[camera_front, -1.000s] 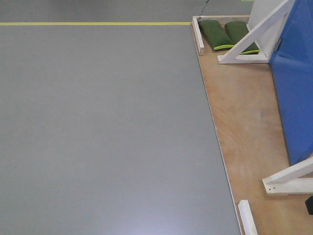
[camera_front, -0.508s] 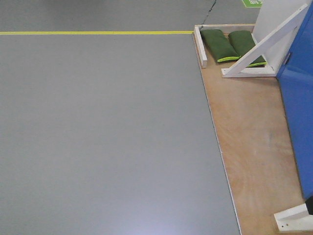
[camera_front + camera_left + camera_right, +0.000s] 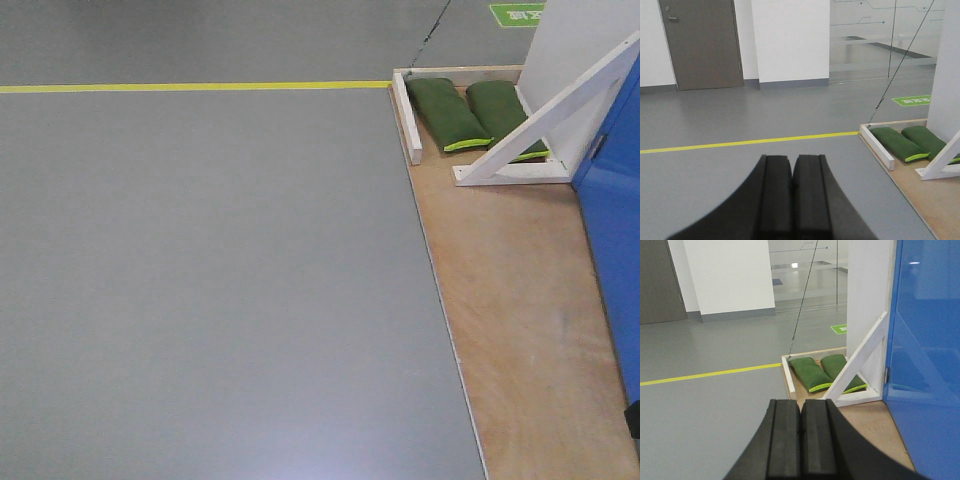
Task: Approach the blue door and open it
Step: 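Drive up beside the blue door and stop facing it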
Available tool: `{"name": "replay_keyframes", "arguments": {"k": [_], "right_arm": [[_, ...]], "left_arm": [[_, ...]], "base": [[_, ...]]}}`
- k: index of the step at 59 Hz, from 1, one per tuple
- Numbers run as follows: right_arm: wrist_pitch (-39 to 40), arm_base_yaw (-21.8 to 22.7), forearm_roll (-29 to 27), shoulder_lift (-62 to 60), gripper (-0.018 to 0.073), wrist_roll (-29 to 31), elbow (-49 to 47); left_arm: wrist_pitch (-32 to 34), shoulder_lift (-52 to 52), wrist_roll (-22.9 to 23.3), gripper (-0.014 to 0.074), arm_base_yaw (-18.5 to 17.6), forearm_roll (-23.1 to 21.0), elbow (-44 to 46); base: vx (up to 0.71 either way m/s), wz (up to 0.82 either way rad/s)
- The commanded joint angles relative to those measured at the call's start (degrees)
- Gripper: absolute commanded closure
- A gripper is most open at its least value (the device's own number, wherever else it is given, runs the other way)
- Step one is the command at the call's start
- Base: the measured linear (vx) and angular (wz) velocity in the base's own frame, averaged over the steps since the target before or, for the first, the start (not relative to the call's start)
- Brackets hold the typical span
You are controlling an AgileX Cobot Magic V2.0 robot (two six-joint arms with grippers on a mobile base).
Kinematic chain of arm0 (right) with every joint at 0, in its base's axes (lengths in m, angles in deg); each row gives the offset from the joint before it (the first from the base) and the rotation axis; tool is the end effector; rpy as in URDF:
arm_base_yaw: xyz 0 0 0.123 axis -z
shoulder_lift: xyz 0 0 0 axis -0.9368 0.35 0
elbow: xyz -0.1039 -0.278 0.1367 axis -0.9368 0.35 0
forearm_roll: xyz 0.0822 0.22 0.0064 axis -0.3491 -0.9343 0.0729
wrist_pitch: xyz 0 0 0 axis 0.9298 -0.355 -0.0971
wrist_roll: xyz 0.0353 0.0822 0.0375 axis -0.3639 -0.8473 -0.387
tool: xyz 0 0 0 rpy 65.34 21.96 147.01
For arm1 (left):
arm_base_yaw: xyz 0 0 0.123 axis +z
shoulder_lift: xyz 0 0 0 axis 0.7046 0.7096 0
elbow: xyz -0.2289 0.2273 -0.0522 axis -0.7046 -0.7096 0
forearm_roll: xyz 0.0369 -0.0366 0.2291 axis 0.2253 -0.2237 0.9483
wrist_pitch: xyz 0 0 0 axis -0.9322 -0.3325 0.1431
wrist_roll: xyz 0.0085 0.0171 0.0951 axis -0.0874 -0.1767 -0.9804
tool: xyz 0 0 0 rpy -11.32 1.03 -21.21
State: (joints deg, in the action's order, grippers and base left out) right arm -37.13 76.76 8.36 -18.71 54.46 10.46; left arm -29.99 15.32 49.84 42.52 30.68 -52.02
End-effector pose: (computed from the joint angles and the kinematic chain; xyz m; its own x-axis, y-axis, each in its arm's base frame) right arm 0.0029 -0.0012 0.1872 -0.0963 0.0621 -0.9934 0.1395 0.9890 0.0484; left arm 0.0035 0.0005 0.1959 -0.0213 0.0487 -0.9986 0.0344 0.9983 0.0479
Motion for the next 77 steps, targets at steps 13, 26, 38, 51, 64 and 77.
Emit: {"name": "replay_keyframes", "arguments": {"k": [13,26,38,51,64,77], "right_arm": [[4.8,0.2,0.2,-0.8,0.0561,0.5,0.1],[4.8,0.2,0.2,-0.8,0.0561,0.5,0.1],[4.8,0.3,0.2,-0.8,0.0561,0.5,0.1],[4.8,0.3,0.2,-0.7,0.0561,0.5,0.1],[4.8,0.3,0.2,-0.7,0.0561,0.5,0.1],[4.8,0.3,0.2,-0.7,0.0561,0.5,0.1]], "left_arm": [[4.8,-0.9,0.4,0.0524,0.0,-0.1,1.6],[4.8,-0.9,0.4,0.0524,0.0,-0.1,1.6],[4.8,-0.9,0.4,0.0524,0.0,-0.1,1.6],[4.8,-0.9,0.4,0.0524,0.0,-0.1,1.6],[4.8,-0.8,0.4,0.0524,0.0,-0.1,1.6],[4.8,-0.8,0.4,0.0524,0.0,-0.1,1.6]], "base": [[0.23,-0.02],[0.15,0.01],[0.06,0.0],[0.01,0.0],[0.0,0.0],[0.0,0.0]]}}
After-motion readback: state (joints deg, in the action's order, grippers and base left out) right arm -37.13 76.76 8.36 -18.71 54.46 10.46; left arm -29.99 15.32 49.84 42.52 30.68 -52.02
